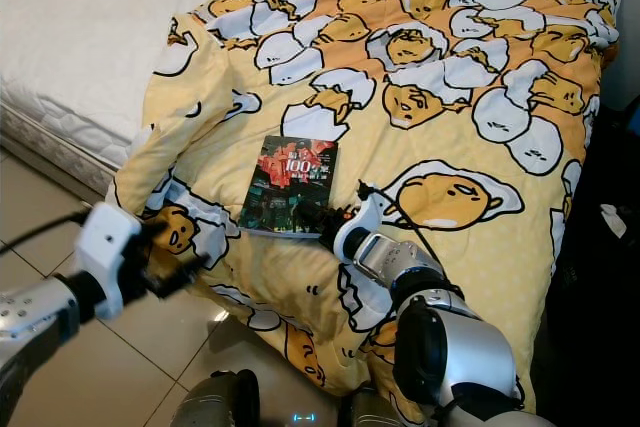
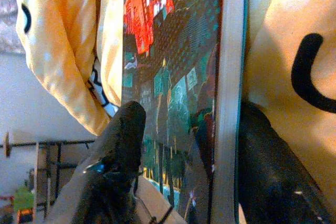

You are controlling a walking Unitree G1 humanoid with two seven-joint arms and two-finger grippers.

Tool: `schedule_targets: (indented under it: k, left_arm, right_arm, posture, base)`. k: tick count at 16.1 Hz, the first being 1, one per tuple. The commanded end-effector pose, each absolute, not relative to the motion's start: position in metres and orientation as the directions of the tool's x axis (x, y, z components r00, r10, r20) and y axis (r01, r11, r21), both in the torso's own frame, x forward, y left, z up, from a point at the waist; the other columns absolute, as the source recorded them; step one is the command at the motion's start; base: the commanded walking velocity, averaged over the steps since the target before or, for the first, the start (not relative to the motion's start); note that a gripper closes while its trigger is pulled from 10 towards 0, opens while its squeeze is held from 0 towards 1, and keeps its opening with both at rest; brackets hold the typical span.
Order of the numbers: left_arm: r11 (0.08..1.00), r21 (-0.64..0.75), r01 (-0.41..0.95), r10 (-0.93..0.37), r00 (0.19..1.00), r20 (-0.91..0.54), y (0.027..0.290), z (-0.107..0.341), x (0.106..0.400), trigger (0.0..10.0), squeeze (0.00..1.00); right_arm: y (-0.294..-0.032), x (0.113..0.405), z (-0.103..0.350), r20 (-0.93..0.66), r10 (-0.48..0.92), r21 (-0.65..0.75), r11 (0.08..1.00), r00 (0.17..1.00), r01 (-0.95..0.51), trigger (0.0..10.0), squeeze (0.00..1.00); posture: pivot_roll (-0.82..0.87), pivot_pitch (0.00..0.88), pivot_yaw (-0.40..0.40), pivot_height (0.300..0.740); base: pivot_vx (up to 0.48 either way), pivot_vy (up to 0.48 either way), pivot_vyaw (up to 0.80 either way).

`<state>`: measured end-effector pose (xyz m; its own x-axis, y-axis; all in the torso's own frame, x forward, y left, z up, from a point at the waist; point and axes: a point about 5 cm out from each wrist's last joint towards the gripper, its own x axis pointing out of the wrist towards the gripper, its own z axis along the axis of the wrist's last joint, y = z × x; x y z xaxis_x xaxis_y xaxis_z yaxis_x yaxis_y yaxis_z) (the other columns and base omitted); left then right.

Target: Clean up the room

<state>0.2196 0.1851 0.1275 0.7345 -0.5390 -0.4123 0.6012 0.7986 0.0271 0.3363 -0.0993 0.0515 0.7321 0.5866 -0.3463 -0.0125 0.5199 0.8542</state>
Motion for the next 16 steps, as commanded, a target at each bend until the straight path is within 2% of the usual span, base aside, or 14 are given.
schedule_targets:
  k: [1, 6, 12, 15, 16]
  left_arm:
    - [0.765, -0.008, 0.644, -0.586, 0.690, -0.426, 0.180, 0.127, 0.213, 10.0, 0.00]
    - [0.712, -0.087, 0.696, -0.664, 0.629, -0.404, 0.169, 0.129, 0.208, 10.0, 0.00]
    - [0.726, -0.100, 0.680, -0.658, 0.645, -0.388, 0.172, 0.130, 0.213, 10.0, 0.00]
    - [0.783, -0.073, 0.618, -0.601, 0.719, -0.349, 0.175, 0.131, 0.226, 10.0, 0.00]
    - [0.829, -0.033, 0.558, -0.539, 0.782, -0.313, 0.178, 0.134, 0.233, 10.0, 0.00]
  right_arm:
    - [-0.097, 0.339, 0.055, -0.336, 0.578, 0.863, 0.505, 0.744, -0.002, 0.0, 0.00]
    - [-0.098, 0.342, 0.059, -0.320, 0.564, 0.873, 0.488, 0.761, 0.004, 0.0, 0.00]
    - [-0.101, 0.344, 0.060, -0.306, 0.553, 0.874, 0.487, 0.775, -0.003, 0.0, 0.00]
    - [-0.103, 0.346, 0.064, -0.280, 0.558, 0.868, 0.495, 0.782, -0.042, 0.0, 0.00]
    - [-0.104, 0.348, 0.068, -0.253, 0.572, 0.861, 0.500, 0.780, -0.087, 0.0, 0.00]
  posture:
    - [0.12, 0.130, 0.026, 0.740]
    - [0.12, 0.114, 0.032, 0.740]
    - [0.11, 0.092, 0.041, 0.740]
    - [0.10, 0.048, 0.041, 0.740]
    - [0.09, 0.035, 0.042, 0.740]
  base:
    - [0.000, 0.000, 0.00]
    - [0.000, 0.000, 0.00]
    - [0.000, 0.000, 0.00]
    - [0.000, 0.000, 0.00]
    - [0.000, 0.000, 0.00]
